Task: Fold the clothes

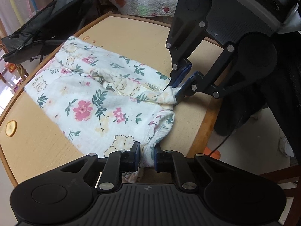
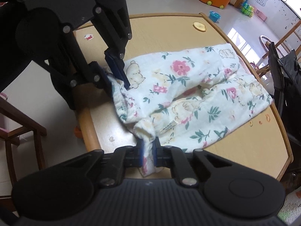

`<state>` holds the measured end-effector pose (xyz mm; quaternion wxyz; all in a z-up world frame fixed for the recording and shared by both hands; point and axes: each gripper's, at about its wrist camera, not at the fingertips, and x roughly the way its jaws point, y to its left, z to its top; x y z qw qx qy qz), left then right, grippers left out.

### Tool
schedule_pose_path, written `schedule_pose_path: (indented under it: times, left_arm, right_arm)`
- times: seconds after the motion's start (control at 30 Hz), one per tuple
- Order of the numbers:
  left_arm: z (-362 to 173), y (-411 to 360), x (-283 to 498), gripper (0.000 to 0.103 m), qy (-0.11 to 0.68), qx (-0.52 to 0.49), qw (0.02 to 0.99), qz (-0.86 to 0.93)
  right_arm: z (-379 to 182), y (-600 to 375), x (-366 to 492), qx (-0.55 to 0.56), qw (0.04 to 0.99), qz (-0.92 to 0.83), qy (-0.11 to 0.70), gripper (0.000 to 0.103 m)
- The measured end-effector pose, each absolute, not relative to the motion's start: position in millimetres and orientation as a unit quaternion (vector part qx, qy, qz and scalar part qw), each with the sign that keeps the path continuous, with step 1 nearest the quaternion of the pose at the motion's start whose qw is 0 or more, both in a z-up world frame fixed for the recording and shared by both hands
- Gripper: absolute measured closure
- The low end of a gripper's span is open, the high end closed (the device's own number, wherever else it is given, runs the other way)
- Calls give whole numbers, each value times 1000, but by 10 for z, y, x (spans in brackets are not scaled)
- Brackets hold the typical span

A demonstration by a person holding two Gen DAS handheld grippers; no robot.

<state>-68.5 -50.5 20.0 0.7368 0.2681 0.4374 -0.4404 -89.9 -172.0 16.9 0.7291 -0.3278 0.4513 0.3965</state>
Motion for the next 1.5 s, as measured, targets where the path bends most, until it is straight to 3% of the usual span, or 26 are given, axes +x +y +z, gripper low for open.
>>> schedule_pose_path:
  times: [0.73,1.07,1.2,1.4,1.5]
  left_arm:
    - [475,-584,-361,90,432,278,732,-447]
    - [449,-652,-59,90,431,272,757,-409]
    - [400,-688,1,90,432,274,760,-401]
    - [316,-716,65,90,439,285,758,-388]
    - [282,-703,98,90,445,283,759,-383]
  right_arm:
    - [421,-1714,-497,-325,693,423,485,95]
    - [415,-1710,-243,-335,705,419,463,93]
    - [394,-1717,-240,-340,717,410,449,89]
    - [576,-1807,-321,-334,738,402,427,72]
    - [721,-1831,-430,-340,743,409,407,71]
